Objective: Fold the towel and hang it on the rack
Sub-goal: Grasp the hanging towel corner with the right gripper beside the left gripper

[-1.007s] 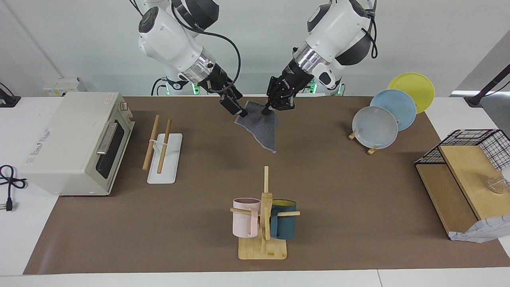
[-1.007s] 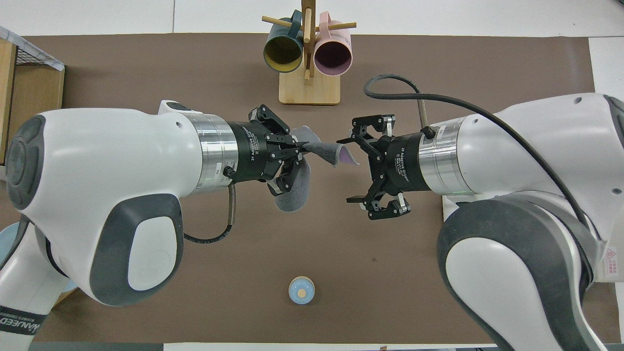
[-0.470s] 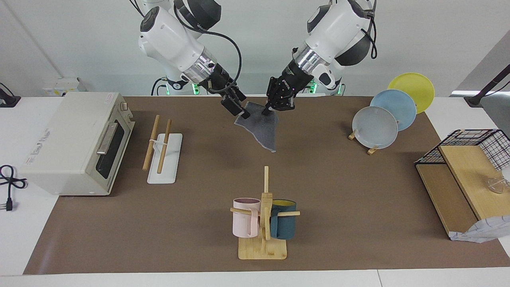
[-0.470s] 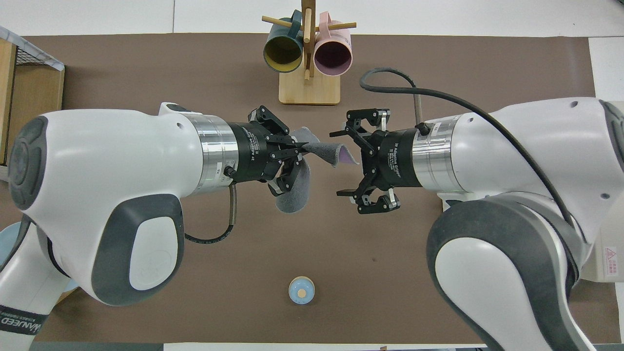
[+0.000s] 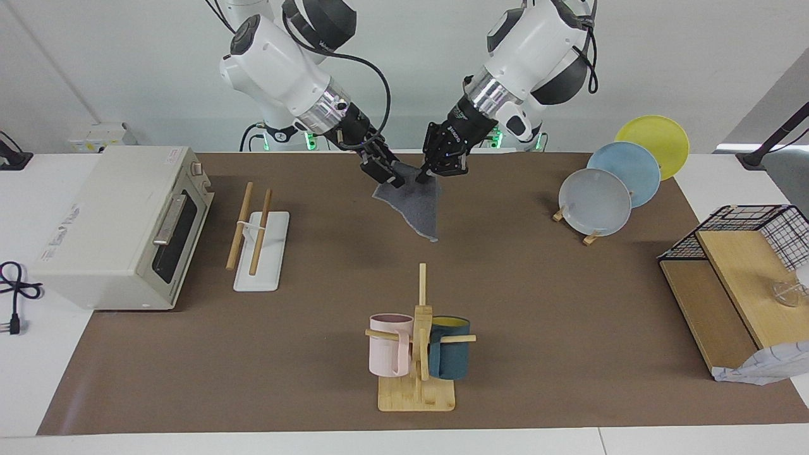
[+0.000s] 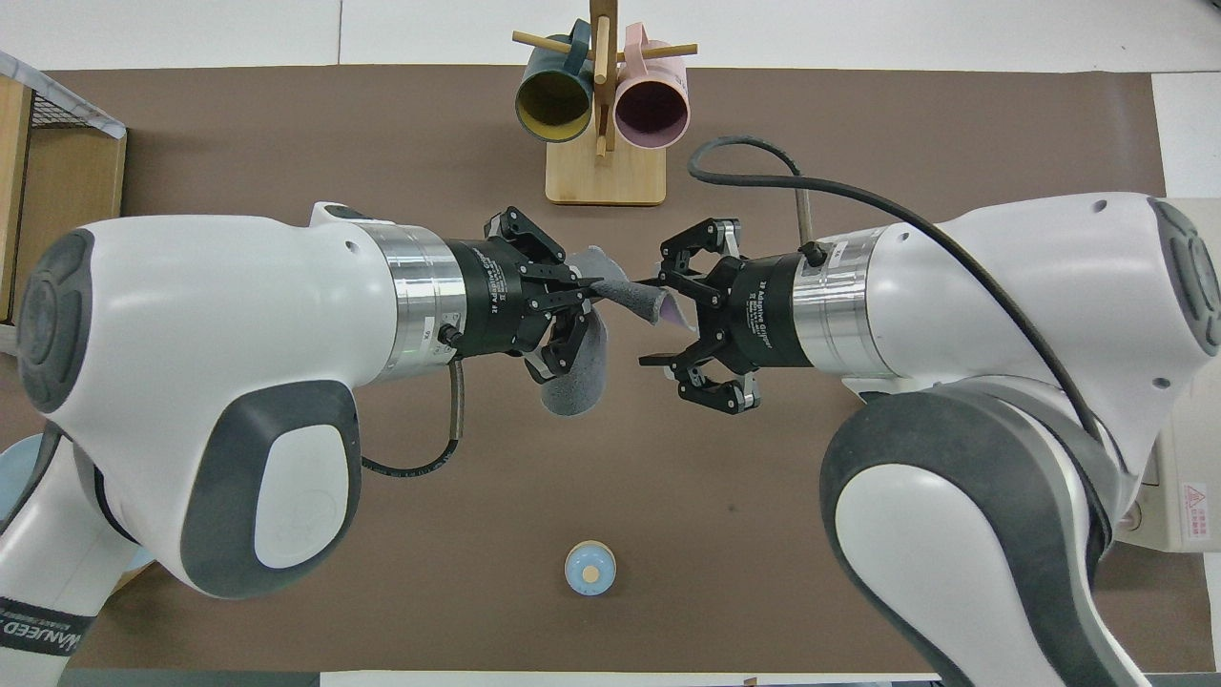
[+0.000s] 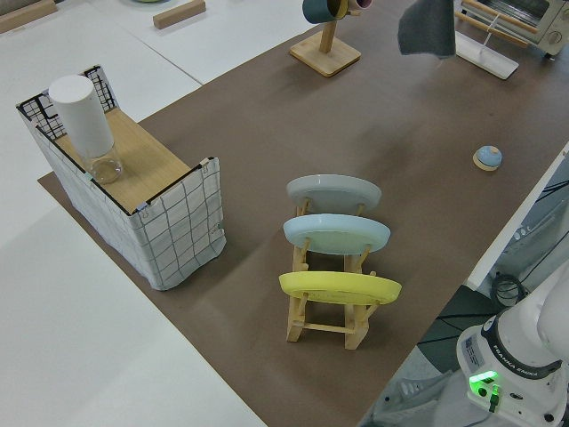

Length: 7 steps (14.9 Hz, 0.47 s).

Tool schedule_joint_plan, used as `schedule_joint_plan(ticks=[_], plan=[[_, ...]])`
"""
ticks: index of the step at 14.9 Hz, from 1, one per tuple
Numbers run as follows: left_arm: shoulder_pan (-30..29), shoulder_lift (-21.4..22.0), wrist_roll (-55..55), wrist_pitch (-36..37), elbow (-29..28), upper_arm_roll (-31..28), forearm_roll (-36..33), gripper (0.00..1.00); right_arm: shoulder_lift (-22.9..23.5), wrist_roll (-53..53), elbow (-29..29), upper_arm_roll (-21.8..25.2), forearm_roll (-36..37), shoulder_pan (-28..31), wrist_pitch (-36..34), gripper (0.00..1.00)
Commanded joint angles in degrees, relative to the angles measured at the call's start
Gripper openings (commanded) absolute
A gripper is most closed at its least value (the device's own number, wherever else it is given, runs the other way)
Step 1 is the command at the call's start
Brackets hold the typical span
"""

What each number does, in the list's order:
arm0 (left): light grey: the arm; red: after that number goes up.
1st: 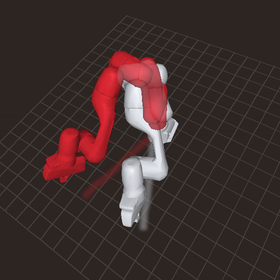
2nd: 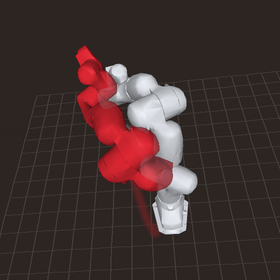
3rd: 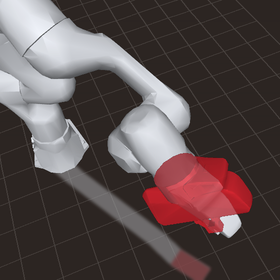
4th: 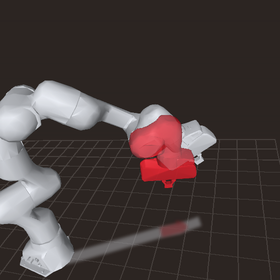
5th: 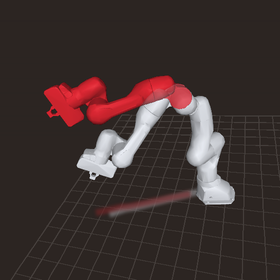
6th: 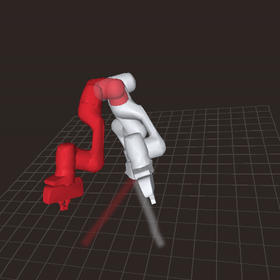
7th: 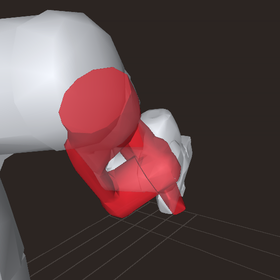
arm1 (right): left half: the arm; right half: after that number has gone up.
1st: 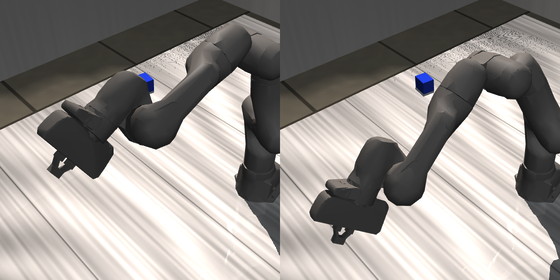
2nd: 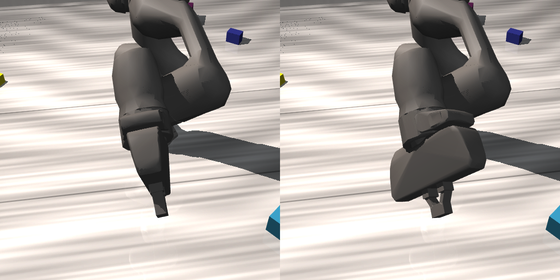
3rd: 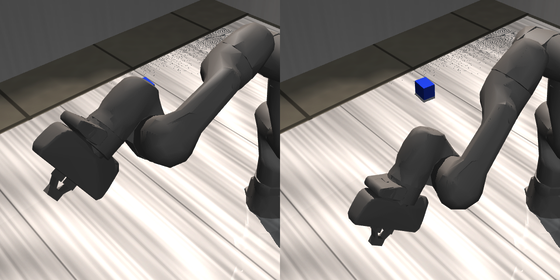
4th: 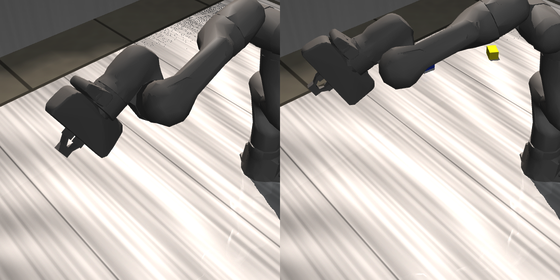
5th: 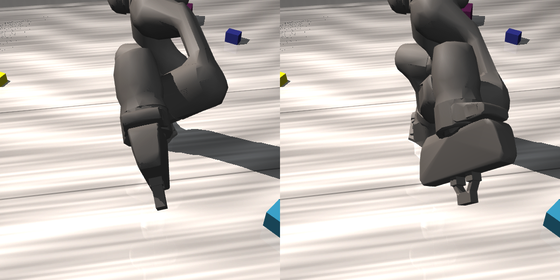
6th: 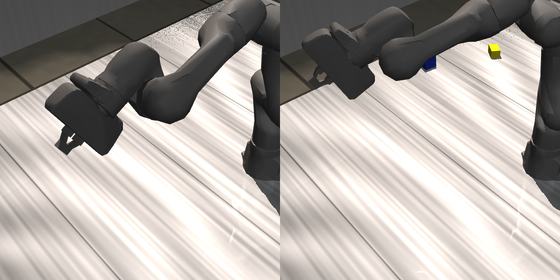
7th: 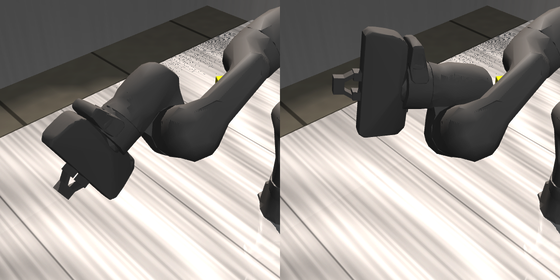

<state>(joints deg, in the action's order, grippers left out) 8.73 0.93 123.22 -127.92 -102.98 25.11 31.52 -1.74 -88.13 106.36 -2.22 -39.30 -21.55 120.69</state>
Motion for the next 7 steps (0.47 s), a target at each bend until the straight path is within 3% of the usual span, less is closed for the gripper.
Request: schedule_joint_plan(ticks=[1,7], plan=[[0.6,2.0,1.0,-1.2,-2.1,-0.6,1.1,0.00,0.2,0.6,-0.4,-0.2,-1.3,0.6,0.0,0.00],[0.6,2.4,1.0,-1.1,-2.6,-0.6,1.1,0.00,0.2,2.2,-0.6,-0.2,-1.2,0.6,-0.5,0.00]])
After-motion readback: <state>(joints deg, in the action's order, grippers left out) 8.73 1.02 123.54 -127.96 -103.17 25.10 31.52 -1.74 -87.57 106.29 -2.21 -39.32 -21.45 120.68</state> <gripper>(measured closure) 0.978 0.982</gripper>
